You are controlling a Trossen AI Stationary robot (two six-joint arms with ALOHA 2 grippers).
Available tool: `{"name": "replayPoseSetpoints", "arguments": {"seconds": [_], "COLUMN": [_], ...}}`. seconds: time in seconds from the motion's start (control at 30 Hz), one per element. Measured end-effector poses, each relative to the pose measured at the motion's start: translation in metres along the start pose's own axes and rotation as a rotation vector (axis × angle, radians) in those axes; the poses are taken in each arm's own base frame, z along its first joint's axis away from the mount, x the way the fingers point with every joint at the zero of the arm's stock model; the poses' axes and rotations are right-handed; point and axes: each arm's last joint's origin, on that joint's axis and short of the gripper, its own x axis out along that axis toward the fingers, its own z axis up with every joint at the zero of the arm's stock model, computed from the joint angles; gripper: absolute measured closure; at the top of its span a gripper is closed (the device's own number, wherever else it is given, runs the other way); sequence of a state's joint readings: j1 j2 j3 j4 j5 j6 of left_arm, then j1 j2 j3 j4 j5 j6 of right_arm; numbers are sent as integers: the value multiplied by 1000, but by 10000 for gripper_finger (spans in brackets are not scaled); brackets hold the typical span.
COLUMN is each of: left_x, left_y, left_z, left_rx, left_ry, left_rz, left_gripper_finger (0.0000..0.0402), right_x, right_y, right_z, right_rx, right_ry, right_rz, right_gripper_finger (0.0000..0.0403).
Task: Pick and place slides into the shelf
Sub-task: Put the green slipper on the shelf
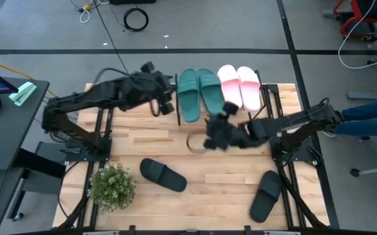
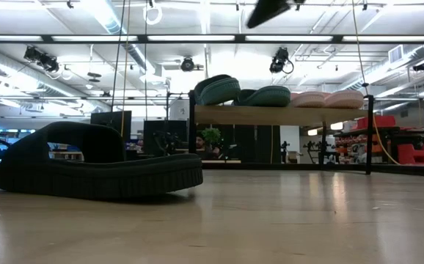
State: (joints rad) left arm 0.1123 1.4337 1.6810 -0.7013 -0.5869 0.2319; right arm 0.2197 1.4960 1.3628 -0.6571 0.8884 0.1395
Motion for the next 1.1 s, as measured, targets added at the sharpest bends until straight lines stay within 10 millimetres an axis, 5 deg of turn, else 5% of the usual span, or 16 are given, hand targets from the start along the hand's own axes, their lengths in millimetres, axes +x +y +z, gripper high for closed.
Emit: {"name": "replayPoseSetpoints", "arguments": {"seconds": [0.3,0.6,0.8,1.1], "left_x": [-41,-41,-36,-30], "left_y": [28,28,28,39], "left_z": [0,-5,-6,-8], "left_rx": [-57,-2,-8,-46], "left_ry": [-76,-41,-24,-14], "left_rz": [19,12,18,65], "left_gripper_finger": [221,214,214,219], "right_x": [78,118,132,193], "right_y": [-87,-169,-177,-151], "right_z": [26,9,0,-14], "right_rx": [161,273,264,211], "right_ry": [-163,-225,-205,-195], "right_rz": [140,263,335,365], "right_gripper_finger": [329,393,399,400]}}
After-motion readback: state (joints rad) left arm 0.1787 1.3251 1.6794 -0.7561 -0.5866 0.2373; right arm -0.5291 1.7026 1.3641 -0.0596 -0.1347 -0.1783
